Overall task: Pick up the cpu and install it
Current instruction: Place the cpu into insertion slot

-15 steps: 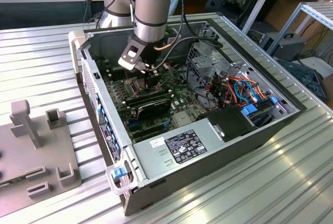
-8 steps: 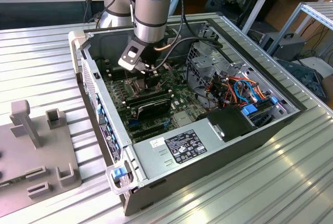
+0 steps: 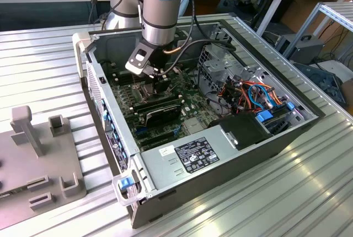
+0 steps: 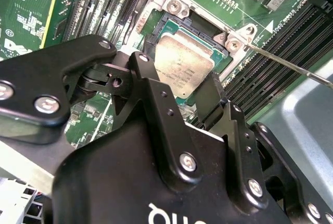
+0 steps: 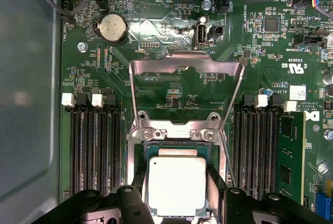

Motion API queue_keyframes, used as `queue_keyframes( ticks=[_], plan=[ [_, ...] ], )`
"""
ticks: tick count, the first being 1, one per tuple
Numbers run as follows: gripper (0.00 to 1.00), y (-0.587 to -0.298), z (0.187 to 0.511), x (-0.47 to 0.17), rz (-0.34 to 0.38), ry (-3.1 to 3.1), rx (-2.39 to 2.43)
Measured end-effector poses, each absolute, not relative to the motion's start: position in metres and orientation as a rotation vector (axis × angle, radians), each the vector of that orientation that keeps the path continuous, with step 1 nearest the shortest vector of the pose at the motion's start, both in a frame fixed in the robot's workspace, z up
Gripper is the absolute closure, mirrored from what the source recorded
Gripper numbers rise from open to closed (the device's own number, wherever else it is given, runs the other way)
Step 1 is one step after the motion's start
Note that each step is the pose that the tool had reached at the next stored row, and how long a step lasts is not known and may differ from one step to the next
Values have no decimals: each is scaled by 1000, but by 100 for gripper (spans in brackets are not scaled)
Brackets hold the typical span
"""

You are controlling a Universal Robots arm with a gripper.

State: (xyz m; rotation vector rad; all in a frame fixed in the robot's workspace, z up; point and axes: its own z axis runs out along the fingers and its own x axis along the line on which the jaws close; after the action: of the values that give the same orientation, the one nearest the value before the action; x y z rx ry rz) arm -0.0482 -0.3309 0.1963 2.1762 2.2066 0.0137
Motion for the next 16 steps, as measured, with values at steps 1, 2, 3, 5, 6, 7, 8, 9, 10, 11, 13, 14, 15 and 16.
queue_keyframes(
  ticks=[1,2,3,5,6,7,8,9,10,11,13,14,15,16],
  plan=[
    [45,-331,196,-48,14,2207,2176],
    [45,-331,196,-48,14,2207,2176],
    [45,-331,196,-48,14,2207,2176],
    [45,-331,196,-48,14,2207,2176],
    [45,-331,196,-48,14,2207,2176],
    [45,-331,196,-48,14,2207,2176],
    [45,-331,196,-48,14,2207,2176],
    [45,-331,196,-48,14,2207,2176],
    [45,-331,196,-48,14,2207,2176],
    [45,-331,196,-48,15,2207,2176],
    [45,-331,197,-48,15,2207,2176],
    [45,-331,198,-48,15,2207,2176],
    [45,-331,198,-48,15,2207,2176],
    [45,-331,199,-48,15,2207,2177]
  ],
)
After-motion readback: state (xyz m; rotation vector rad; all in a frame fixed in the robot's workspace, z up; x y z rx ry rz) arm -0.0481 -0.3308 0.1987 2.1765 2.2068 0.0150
